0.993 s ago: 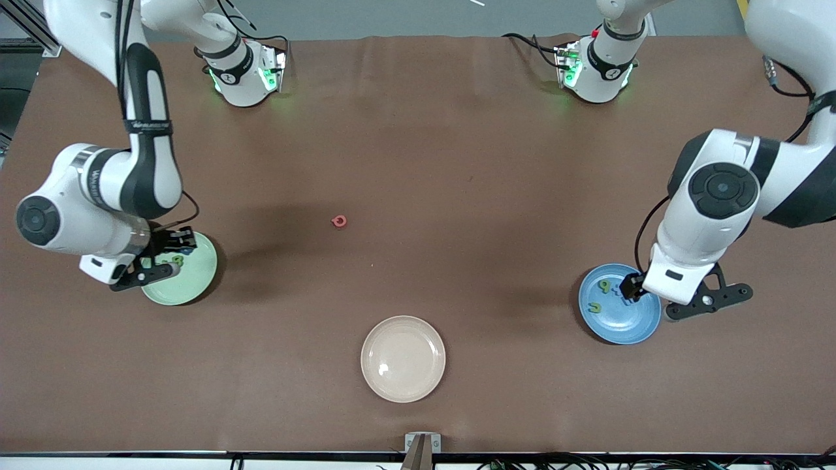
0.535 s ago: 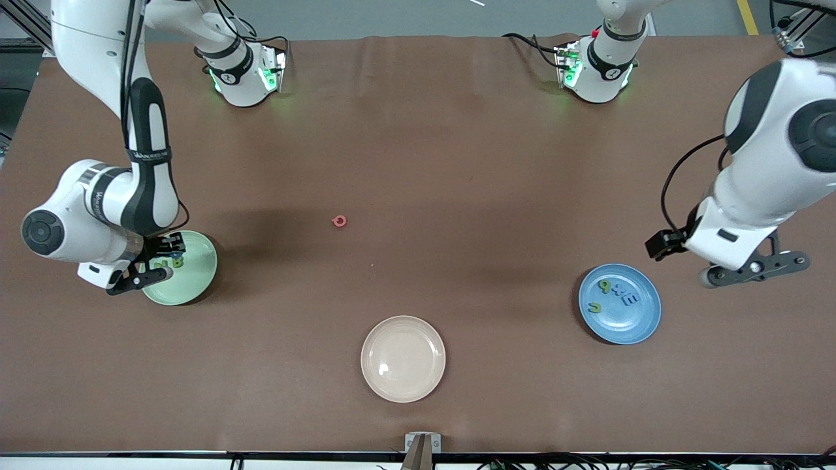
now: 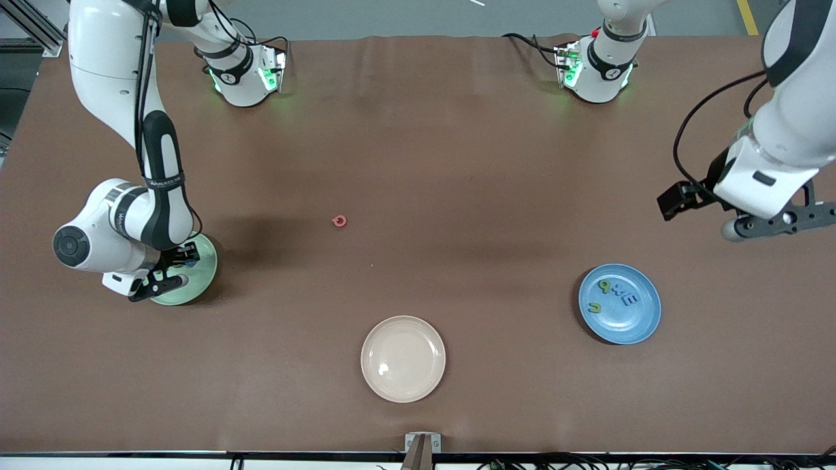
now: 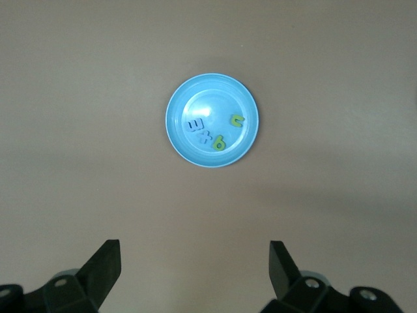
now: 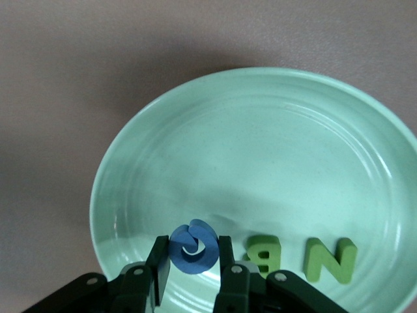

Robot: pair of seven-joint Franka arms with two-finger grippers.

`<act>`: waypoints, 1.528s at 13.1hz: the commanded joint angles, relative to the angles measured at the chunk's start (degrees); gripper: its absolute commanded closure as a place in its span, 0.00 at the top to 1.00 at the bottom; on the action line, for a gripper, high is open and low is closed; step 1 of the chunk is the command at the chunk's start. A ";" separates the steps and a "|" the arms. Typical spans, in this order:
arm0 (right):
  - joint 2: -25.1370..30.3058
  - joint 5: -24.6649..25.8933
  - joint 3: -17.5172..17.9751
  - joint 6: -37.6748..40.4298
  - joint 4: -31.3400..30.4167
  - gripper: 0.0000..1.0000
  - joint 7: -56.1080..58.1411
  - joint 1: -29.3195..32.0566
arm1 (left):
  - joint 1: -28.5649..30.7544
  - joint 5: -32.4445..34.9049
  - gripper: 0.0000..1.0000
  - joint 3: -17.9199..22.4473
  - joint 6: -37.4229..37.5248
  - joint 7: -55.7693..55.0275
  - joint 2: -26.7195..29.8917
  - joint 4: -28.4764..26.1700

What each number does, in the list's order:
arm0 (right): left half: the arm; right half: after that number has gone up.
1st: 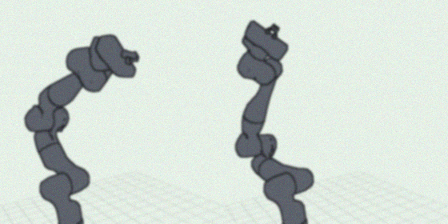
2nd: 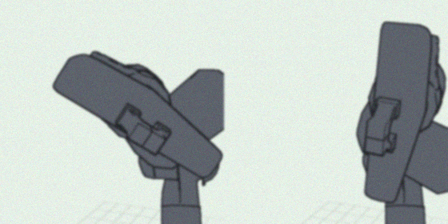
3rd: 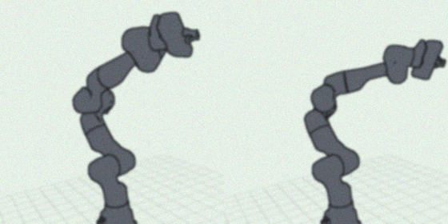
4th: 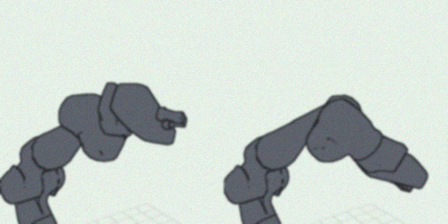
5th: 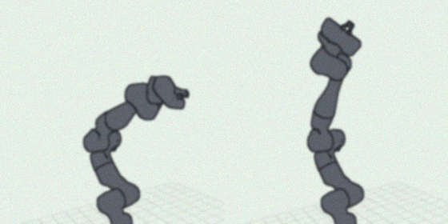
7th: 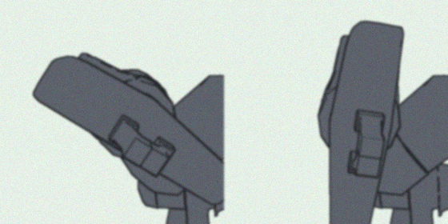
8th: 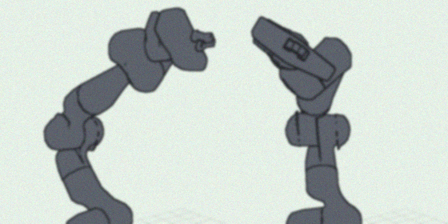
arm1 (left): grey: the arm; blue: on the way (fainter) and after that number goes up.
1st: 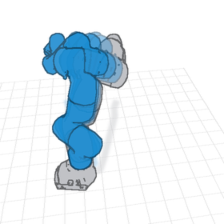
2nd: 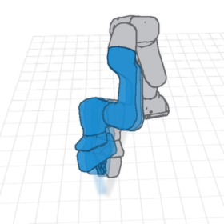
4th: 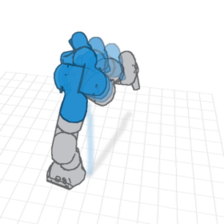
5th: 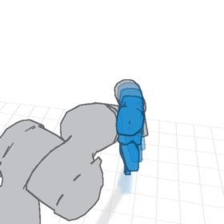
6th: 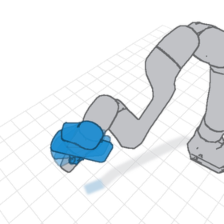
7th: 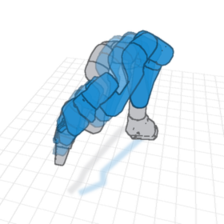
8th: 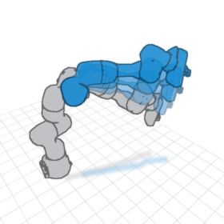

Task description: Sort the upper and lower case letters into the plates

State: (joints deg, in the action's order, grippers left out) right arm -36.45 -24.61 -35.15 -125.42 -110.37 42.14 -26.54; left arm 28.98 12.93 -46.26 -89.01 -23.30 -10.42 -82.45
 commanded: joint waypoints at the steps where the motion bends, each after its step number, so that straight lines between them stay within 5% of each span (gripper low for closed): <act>1: 0.24 -1.40 2.63 -0.70 0.07 0.15 1.45 2.72 | -5.47 -4.48 1.00 8.77 3.47 6.06 7.77 -2.10; 5: 0.16 -1.40 2.72 -0.62 0.07 0.25 1.45 2.72 | -21.47 -9.50 1.00 30.39 7.18 13.80 11.82 -4.03; 6: 0.24 -1.40 2.63 -0.53 0.07 0.39 1.36 2.55 | -22.30 -10.64 1.00 32.44 7.18 14.85 12.87 -5.17; 7: 0.42 -1.32 2.63 -0.09 0.24 0.83 1.36 2.20 | -22.30 -11.26 1.00 33.34 7.18 17.04 13.76 -6.49; 8: 1.29 -1.23 2.55 0.43 0.24 1.00 1.28 2.02 | -22.48 -11.44 1.00 35.17 7.18 19.24 14.46 -7.37; 12: 9.80 -0.09 1.84 12.10 2.35 1.00 -5.45 1.32 | -22.30 -13.37 1.00 35.55 6.83 20.05 17.98 -11.07; 15: 15.17 4.47 1.93 16.77 2.09 1.00 -18.37 -2.98 | -22.74 -13.37 1.00 35.54 6.74 19.17 19.48 -11.77; 20: 20.54 5.01 1.93 20.48 0.34 1.00 -40.77 -15.00 | -22.57 -13.46 1.00 35.54 6.04 19.61 19.13 -11.16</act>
State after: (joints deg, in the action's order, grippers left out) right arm -19.30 -20.96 -33.06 -104.15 -106.62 9.41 -36.61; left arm 6.24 0.37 -11.01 -82.02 -4.24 7.82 -92.57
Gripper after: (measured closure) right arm 0.000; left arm 0.000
